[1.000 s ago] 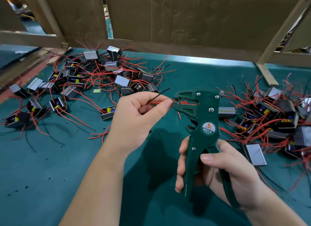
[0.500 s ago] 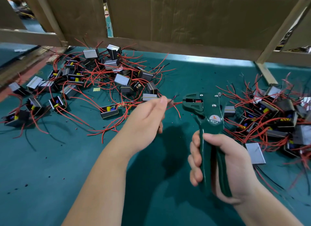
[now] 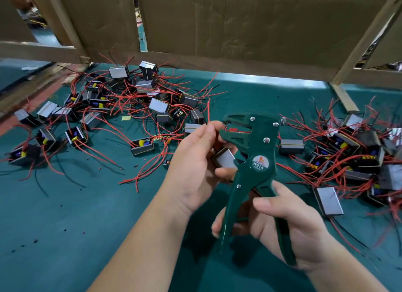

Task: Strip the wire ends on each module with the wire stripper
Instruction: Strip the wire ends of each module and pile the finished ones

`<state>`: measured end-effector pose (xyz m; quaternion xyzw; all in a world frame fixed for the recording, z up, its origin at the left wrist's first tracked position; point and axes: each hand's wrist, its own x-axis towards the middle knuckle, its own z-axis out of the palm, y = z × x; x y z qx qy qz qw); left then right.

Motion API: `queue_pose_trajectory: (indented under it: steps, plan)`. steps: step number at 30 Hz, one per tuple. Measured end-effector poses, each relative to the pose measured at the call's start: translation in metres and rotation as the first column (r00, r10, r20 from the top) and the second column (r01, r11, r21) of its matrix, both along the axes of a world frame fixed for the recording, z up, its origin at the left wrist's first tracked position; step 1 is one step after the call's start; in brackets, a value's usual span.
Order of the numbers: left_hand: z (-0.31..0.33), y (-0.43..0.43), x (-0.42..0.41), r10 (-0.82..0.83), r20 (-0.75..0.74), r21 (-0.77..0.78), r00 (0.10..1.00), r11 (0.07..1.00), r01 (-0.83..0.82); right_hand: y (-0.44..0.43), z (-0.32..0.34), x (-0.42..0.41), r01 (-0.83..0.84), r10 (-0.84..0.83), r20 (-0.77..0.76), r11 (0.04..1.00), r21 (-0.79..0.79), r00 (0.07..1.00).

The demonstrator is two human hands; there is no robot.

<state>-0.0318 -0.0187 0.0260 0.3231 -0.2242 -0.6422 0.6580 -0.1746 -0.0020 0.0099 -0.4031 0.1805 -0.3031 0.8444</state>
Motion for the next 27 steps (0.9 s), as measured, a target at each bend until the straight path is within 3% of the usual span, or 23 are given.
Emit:
queue_pose_trajectory:
  steps: [2, 4, 5, 7, 9, 11, 15, 17, 19, 21, 25, 27]
  plan:
    - [-0.001, 0.000, 0.000, 0.031, 0.084, -0.006, 0.996, 1.000, -0.031, -0.002, 0.000, -0.004, 0.054, -0.054, -0.008, 0.999, -0.008, 0.998]
    - [-0.006, -0.003, 0.007, 0.180, 0.402, -0.088, 0.898, 0.983, -0.158, -0.004, 0.001, -0.008, 0.178, -0.178, 0.004, 0.984, -0.004, 0.984]
    - [-0.009, -0.005, 0.014, 0.273, 0.584, -0.165, 0.765, 0.962, -0.217, -0.007, 0.003, -0.011, 0.268, -0.268, 0.010, 0.963, -0.002, 0.963]
    - [-0.015, -0.008, 0.029, 0.400, 0.781, -0.304, 0.480, 0.915, -0.267, -0.015, 0.007, -0.018, 0.485, -0.487, -0.019, 0.873, -0.052, 0.873]
    - [-0.019, -0.008, 0.043, 0.457, 0.858, -0.377, 0.232, 0.870, -0.318, -0.022, 0.008, -0.028, 0.656, -0.677, -0.101, 0.733, -0.178, 0.729]
    - [-0.022, -0.009, 0.053, 0.447, 0.894, -0.418, -0.016, 0.822, -0.386, -0.026, 0.007, -0.034, 0.721, -0.773, -0.140, 0.630, -0.289, 0.619]
    - [-0.024, -0.008, 0.066, 0.263, 0.934, -0.356, -0.243, 0.750, -0.557, -0.023, 0.002, -0.035, 0.741, -0.828, -0.151, 0.552, -0.382, 0.540]
    - [-0.028, -0.007, 0.076, 0.056, 0.957, -0.225, -0.286, 0.765, -0.604, -0.022, 0.000, -0.034, 0.725, -0.833, -0.161, 0.543, -0.424, 0.530]
    - [-0.033, -0.005, 0.083, -0.151, 0.951, -0.051, -0.269, 0.783, -0.620, -0.020, -0.002, -0.031, 0.708, -0.824, -0.161, 0.552, -0.439, 0.543]
    - [-0.035, -0.005, 0.088, -0.215, 0.943, 0.012, -0.253, 0.782, -0.623, -0.019, -0.003, -0.028, 0.702, -0.808, -0.153, 0.574, -0.423, 0.569]
    - [-0.029, -0.006, 0.090, 0.045, 0.978, -0.173, -0.205, 0.725, -0.666, -0.017, -0.003, -0.026, 0.681, -0.763, -0.111, 0.624, -0.384, 0.637]
    - [-0.022, -0.006, 0.089, 0.273, 0.925, -0.379, -0.264, 0.630, -0.678, -0.015, -0.003, -0.026, 0.669, -0.745, -0.099, 0.642, -0.374, 0.659]
